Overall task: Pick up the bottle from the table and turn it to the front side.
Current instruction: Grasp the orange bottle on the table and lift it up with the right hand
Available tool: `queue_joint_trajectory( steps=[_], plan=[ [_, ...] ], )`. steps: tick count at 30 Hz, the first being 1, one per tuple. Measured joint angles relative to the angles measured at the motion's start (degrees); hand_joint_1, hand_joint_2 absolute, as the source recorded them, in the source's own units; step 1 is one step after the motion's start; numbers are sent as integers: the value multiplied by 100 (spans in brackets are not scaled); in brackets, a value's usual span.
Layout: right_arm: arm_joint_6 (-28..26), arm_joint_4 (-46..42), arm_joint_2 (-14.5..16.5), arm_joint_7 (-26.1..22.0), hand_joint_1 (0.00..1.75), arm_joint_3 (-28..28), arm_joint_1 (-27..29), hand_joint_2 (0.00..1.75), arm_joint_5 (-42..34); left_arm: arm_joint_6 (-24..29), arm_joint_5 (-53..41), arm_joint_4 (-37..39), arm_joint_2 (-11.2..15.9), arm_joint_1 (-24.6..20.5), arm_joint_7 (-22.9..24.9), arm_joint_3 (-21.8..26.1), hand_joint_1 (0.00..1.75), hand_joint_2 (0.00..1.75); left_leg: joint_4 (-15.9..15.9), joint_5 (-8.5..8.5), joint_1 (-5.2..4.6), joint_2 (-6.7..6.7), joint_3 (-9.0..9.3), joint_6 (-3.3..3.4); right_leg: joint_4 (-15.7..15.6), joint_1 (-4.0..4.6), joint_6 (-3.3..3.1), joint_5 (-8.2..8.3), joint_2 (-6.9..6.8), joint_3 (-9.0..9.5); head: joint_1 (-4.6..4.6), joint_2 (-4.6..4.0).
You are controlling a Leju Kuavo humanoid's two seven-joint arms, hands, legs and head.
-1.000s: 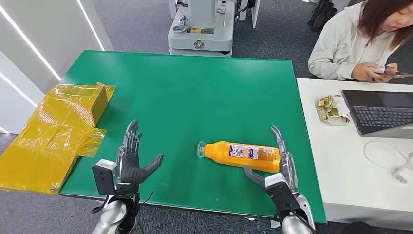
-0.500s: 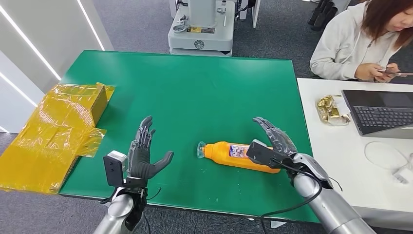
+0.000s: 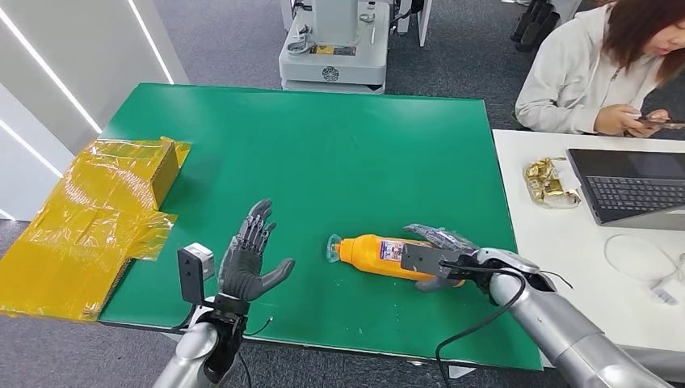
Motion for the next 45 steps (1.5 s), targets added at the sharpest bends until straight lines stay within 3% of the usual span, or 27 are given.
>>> queue_joint_trajectory(
  steps=[5,12,13,16,17,23,31,37,45],
  plan=[
    [86,4,-130,126,0,279,-141,175,-86,-317,231,58,4,-19,103,49,0,175,0,-1,0,1,0,0,-1,0,0,0,1,0,-1,0],
    [368,17,-239,398,3,872,-474,175,358,-688,623,175,8,-28,269,144,0,175,0,0,0,1,1,0,0,0,0,1,2,0,-1,0],
    [428,16,-257,425,26,957,-530,175,393,-716,657,192,9,-27,281,151,0,175,0,1,0,1,1,0,1,0,0,1,1,0,0,0],
    [513,11,-306,470,152,1146,-663,175,434,-748,703,231,16,-25,296,177,0,175,0,1,0,0,1,-1,1,0,0,1,0,0,0,0],
    [547,3,-324,486,173,1205,-704,175,450,-752,709,239,19,-24,298,191,0,175,0,1,0,0,1,-1,1,0,0,1,1,0,-1,0],
    [772,-69,-461,526,175,1544,-972,175,434,-783,754,256,28,11,299,287,0,175,0,1,0,-1,-1,-1,1,0,0,0,-1,0,1,0],
    [53,6,-513,305,175,1778,-892,175,112,-787,691,257,15,71,289,376,0,175,0,0,0,-2,1,0,0,0,0,0,0,0,-1,0],
    [-555,37,-614,-133,175,1483,-422,175,-568,-723,487,257,-4,179,198,418,0,175,0,-2,2,0,5,-1,-2,1,0,-1,0,3,1,0],
    [-627,-66,-671,-307,175,1069,79,175,-951,-580,298,257,-34,176,122,422,0,175,0,-1,2,-1,20,0,-3,1,1,0,-2,16,0,0]
  ],
)
